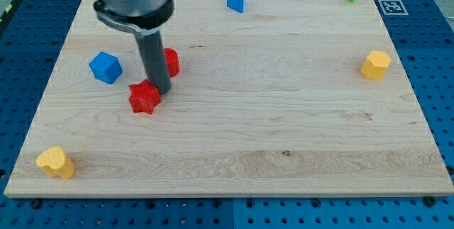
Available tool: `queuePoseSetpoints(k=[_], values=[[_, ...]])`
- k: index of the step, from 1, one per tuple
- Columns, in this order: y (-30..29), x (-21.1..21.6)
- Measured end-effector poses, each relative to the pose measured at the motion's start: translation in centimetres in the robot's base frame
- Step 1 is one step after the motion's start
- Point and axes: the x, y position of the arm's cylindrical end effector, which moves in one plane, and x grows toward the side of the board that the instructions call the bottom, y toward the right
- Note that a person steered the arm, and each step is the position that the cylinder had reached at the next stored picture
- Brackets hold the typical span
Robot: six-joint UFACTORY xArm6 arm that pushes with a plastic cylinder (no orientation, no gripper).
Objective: Move red circle to the bottom center
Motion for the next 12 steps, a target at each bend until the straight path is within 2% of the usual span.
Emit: queuePoseSetpoints(k=[2, 4, 6, 7, 9, 12], values=[[-1.6, -3.8], [-1.6, -5.4], [0.2, -8.4], [1.9, -3.3], [2.4, -0.1], [6.3, 0.3]])
